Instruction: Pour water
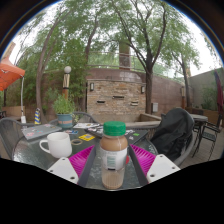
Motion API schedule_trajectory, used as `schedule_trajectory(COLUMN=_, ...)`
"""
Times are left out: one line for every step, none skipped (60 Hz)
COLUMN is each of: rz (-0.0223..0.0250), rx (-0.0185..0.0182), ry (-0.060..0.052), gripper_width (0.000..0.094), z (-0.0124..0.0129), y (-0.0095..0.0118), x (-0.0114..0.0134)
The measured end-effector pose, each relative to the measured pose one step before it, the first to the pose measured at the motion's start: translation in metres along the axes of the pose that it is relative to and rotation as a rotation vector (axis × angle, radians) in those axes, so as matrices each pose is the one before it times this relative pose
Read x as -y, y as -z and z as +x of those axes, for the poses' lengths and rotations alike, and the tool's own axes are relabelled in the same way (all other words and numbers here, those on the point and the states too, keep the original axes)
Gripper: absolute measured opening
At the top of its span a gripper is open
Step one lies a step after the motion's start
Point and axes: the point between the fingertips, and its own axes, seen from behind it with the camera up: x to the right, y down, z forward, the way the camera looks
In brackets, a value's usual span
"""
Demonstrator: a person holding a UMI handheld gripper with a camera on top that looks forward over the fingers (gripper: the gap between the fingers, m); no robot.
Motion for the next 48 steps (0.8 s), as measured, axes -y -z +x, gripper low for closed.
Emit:
schedule_trajectory(rz=0.00375, rx=-0.00257, ry=0.0018, gripper_width=0.0658, z=-0.00037, y=-0.00214, x=-0.00028)
schedule_trajectory(rz=0.00162, rx=-0.00695, ry=0.0005, gripper_width=0.0537, z=0.00108, y=-0.00334, x=-0.00113)
schedule_trajectory(rz=-0.00859, rx=-0.00893, ry=-0.001, gripper_width=0.0423, z=0.00081, y=-0.00298, x=-0.00357)
schedule_trajectory(rz=-0.00372, rx=-0.00616, ry=-0.0101, gripper_width=0.0425, z=0.00841, y=-0.0055, x=-0.00255)
schedule_trajectory(rz=0.0123, rx=-0.00854, ry=-0.014, gripper_width=0.0426, z=0.00201, y=-0.00048, x=0.00358)
schedule_trajectory(rz=0.00081, rx=-0.00714, ry=-0.017, gripper_width=0.0425, z=0.00128, y=-0.00063, x=-0.00039)
schedule_trajectory(rz=-0.00822, rx=-0.00576, ry=-0.0152, gripper_width=0.0424, z=0.00134, y=-0.00037, x=-0.00212)
schedule_trajectory(rz=-0.00159, rx=-0.00277, ry=-0.0111, gripper_width=0.041, z=0.00041, y=-0.00043, x=-0.00016)
schedule_trajectory(rz=0.00009, rx=-0.00441, ry=-0.0071, gripper_width=0.0403, z=0.00089, y=-0.00041, x=0.00031)
schedule_trajectory(rz=-0.00194, rx=-0.00573, ry=-0.0042, gripper_width=0.0403, z=0.00136, y=0.00002, x=-0.00015)
schedule_trajectory(rz=-0.00051, rx=-0.00509, ry=0.002, gripper_width=0.0402, z=-0.0136, y=0.00983, x=0.00054)
schedule_trajectory(rz=-0.00362, rx=0.00035, ry=0.0043, gripper_width=0.0402, z=-0.00059, y=-0.00028, x=-0.00056)
schedule_trajectory(rz=-0.00199, rx=0.00004, ry=0.008, gripper_width=0.0402, z=-0.00003, y=0.00007, x=-0.00024)
schedule_trajectory(rz=-0.00146, rx=0.00082, ry=0.0095, gripper_width=0.0401, z=0.00015, y=-0.00034, x=-0.00024)
schedule_trajectory(rz=-0.00075, rx=-0.0026, ry=0.0069, gripper_width=0.0402, z=0.0009, y=-0.00024, x=0.00041)
schedule_trajectory(rz=-0.00147, rx=-0.00173, ry=-0.0001, gripper_width=0.0402, z=-0.00247, y=-0.00129, x=-0.00091)
schedule_trajectory(rz=-0.00176, rx=0.0015, ry=-0.0021, gripper_width=0.0402, z=-0.00101, y=-0.00038, x=0.00008)
schedule_trajectory(rz=-0.0004, rx=0.00214, ry=-0.0026, gripper_width=0.0403, z=0.00381, y=-0.00479, x=-0.00107)
schedule_trajectory(rz=-0.00546, rx=0.00162, ry=-0.0004, gripper_width=0.0402, z=-0.00124, y=-0.00025, x=-0.00034)
schedule_trajectory(rz=-0.00581, rx=-0.00177, ry=0.0014, gripper_width=0.0402, z=-0.00048, y=0.00025, x=0.00012)
schedule_trajectory(rz=-0.00389, rx=-0.00422, ry=0.0018, gripper_width=0.0394, z=-0.00038, y=0.00045, x=0.00113)
schedule_trajectory(rz=-0.00615, rx=-0.00352, ry=0.0027, gripper_width=0.0377, z=-0.00007, y=0.00132, x=-0.00028)
schedule_trajectory(rz=-0.00735, rx=-0.00479, ry=0.0019, gripper_width=0.0365, z=-0.00015, y=0.00038, x=-0.00004)
schedule_trajectory(rz=-0.00394, rx=-0.00123, ry=0.0023, gripper_width=0.0358, z=0.00082, y=-0.00367, x=-0.00071)
schedule_trajectory(rz=-0.00237, rx=-0.00104, ry=0.0056, gripper_width=0.0352, z=-0.00115, y=0.00003, x=0.00108)
schedule_trajectory(rz=-0.00064, rx=0.00237, ry=0.0111, gripper_width=0.0311, z=-0.00265, y=-0.0003, x=0.0013)
schedule_trajectory(rz=-0.0003, rx=-0.00007, ry=0.0145, gripper_width=0.0312, z=-0.00214, y=0.00021, x=0.0023)
schedule_trajectory(rz=0.00471, rx=-0.00064, ry=0.0171, gripper_width=0.0306, z=-0.00025, y=0.00063, x=0.00449)
schedule_trajectory(rz=0.00475, rx=-0.00337, ry=0.028, gripper_width=0.0287, z=-0.00588, y=-0.00062, x=0.0073)
schedule_trajectory(rz=0.00498, rx=-0.00729, ry=0.0269, gripper_width=0.0286, z=-0.00024, y=-0.00045, x=0.0055)
schedule_trajectory(rz=0.00574, rx=-0.00734, ry=0.0334, gripper_width=0.0287, z=-0.00073, y=-0.00037, x=0.00607)
schedule_trajectory(rz=0.00485, rx=-0.00417, ry=0.0406, gripper_width=0.0286, z=-0.00174, y=-0.00099, x=0.00605)
schedule_trajectory(rz=0.00337, rx=-0.00215, ry=0.0457, gripper_width=0.0286, z=-0.00238, y=-0.00126, x=0.00709)
schedule_trajectory(rz=0.003, rx=-0.0019, ry=0.0469, gripper_width=0.0286, z=-0.00239, y=-0.00145, x=0.00707)
schedule_trajectory(rz=0.00414, rx=-0.00127, ry=0.047, gripper_width=0.0286, z=-0.00218, y=-0.00182, x=0.00795)
schedule_trajectory(rz=0.00756, rx=0.01079, ry=0.042, gripper_width=0.0285, z=0.00451, y=-0.0088, x=0.00479)
schedule_trajectory(rz=0.00741, rx=-0.00995, ry=0.0516, gripper_width=0.0285, z=-0.00721, y=0.00154, x=0.00531)
schedule_trajectory(rz=0.00469, rx=-0.00294, ry=0.0548, gripper_width=0.0285, z=-0.00359, y=-0.0018, x=0.0086)
schedule_trajectory(rz=0.00618, rx=-0.0065, ry=0.0616, gripper_width=0.0285, z=-0.00232, y=-0.0025, x=0.00881)
schedule_trajectory(rz=0.00616, rx=-0.00875, ry=0.0705, gripper_width=0.0284, z=-0.00173, y=-0.00252, x=0.00679)
schedule_trajectory(rz=0.00771, rx=-0.01053, ry=0.0799, gripper_width=0.0284, z=-0.00098, y=-0.00294, x=0.00716)
schedule_trajectory(rz=0.01082, rx=0.00603, ry=0.0813, gripper_width=0.0285, z=0.00831, y=0.00188, x=0.009)
schedule_trajectory(rz=0.01607, rx=-0.01949, ry=0.0842, gripper_width=0.0284, z=-0.00437, y=-0.01151, x=-0.00496)
schedule_trajectory(rz=0.00738, rx=-0.01027, ry=0.1006, gripper_width=0.0283, z=-0.00029, y=-0.00288, x=0.00575)
schedule_trajectory(rz=0.00642, rx=-0.01454, ry=0.1013, gripper_width=0.0284, z=-0.00108, y=-0.00385, x=0.00394)
schedule_trajectory(rz=0.00998, rx=-0.0097, ry=0.0977, gripper_width=0.0284, z=-0.00083, y=-0.00261, x=0.00634)
schedule_trajectory(rz=0.01316, rx=-0.01098, ry=0.0925, gripper_width=0.0283, z=-0.00149, y=-0.00241, x=0.00576)
schedule_trajectory(rz=0.01238, rx=0.01154, ry=0.102, gripper_width=0.0282, z=0.00685, y=-0.00247, x=0.01179)
